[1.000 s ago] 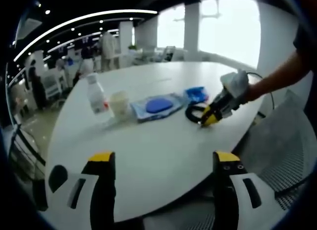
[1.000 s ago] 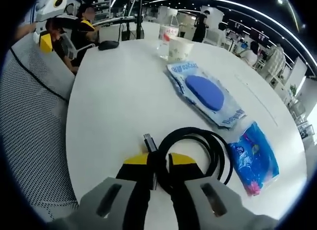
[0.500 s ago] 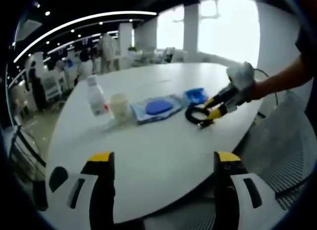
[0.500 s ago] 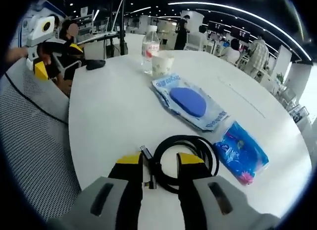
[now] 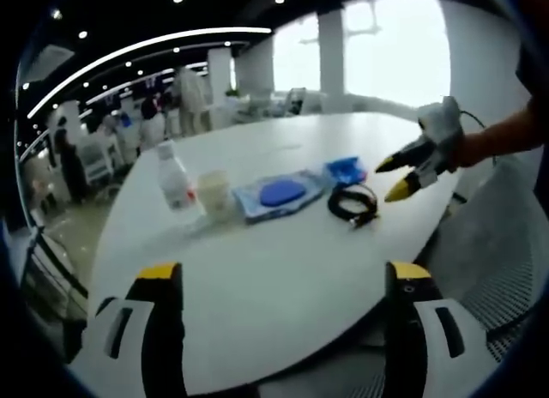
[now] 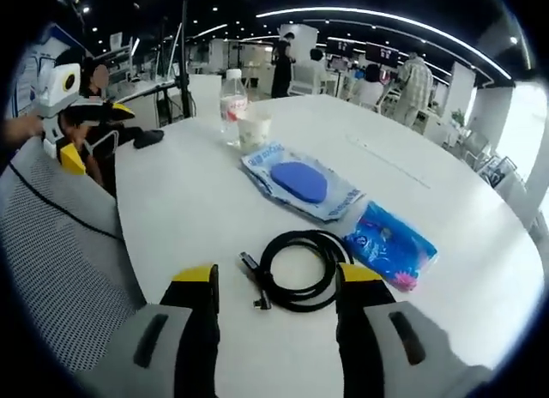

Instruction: Arrange the tabletop items into an orderly group along one side of the table until the central work area is clear of visible clutter.

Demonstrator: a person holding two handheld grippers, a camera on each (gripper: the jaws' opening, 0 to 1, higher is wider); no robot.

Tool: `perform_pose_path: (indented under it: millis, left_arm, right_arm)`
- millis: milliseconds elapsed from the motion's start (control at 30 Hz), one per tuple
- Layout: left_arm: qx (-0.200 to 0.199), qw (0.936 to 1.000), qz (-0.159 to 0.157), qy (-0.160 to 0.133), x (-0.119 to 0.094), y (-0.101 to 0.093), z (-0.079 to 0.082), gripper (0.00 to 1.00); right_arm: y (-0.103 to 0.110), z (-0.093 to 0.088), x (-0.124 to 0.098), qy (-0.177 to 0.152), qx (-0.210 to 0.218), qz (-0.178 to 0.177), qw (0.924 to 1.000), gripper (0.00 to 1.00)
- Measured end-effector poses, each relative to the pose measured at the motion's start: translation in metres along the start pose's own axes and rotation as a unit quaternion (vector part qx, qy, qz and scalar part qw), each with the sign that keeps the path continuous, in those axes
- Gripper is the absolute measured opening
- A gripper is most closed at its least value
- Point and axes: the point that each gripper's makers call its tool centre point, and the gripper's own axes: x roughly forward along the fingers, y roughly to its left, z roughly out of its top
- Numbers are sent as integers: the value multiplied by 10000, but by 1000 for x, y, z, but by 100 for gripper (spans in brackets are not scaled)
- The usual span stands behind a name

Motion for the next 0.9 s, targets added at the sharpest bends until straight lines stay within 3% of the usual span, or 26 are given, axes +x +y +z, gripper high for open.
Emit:
perform_pose_path:
  millis: [500,900]
  left_arm:
    - [-33,10000,-57,22,0,-3,0,95]
    - [-25,9999,-94,53,-1,-5,0,94]
  right_arm:
    - [-5,-9,-54,-114,149,-491,9986,72]
    - [0,-14,-81,-287,317,-718,9965,85]
